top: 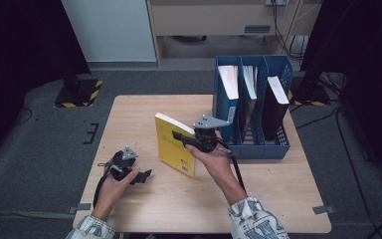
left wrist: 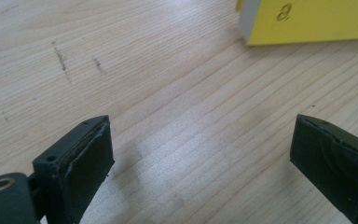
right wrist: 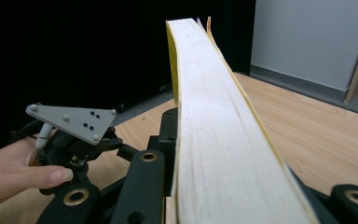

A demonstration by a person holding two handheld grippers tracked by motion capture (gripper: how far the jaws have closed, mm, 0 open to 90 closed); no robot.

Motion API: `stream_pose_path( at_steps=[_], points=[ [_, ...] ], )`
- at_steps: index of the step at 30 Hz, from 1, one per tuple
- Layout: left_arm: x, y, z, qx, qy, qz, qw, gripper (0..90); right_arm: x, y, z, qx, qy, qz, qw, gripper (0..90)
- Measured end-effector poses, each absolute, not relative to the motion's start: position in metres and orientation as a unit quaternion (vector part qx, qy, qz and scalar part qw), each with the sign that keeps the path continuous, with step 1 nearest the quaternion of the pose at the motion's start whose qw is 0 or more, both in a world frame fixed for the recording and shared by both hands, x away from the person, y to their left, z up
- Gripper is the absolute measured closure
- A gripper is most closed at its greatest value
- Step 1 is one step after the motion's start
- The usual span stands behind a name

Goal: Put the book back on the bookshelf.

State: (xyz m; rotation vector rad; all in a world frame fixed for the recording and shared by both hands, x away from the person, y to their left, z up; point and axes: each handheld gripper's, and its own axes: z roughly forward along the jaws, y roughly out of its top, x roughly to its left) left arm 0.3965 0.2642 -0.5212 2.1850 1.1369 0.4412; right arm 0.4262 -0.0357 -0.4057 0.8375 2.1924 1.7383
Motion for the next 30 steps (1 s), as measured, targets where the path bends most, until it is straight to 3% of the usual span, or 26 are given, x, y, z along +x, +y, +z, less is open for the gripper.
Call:
stream_pose_path(
  at_steps=[30],
  points=[
    [0.400, 0.270, -0.529, 0.825, 0.454, 0.164, 0.293, 3.5, 0.390, -0.104, -0.386, 0.325, 0.741, 0.570, 0.143, 75.0]
  ],
)
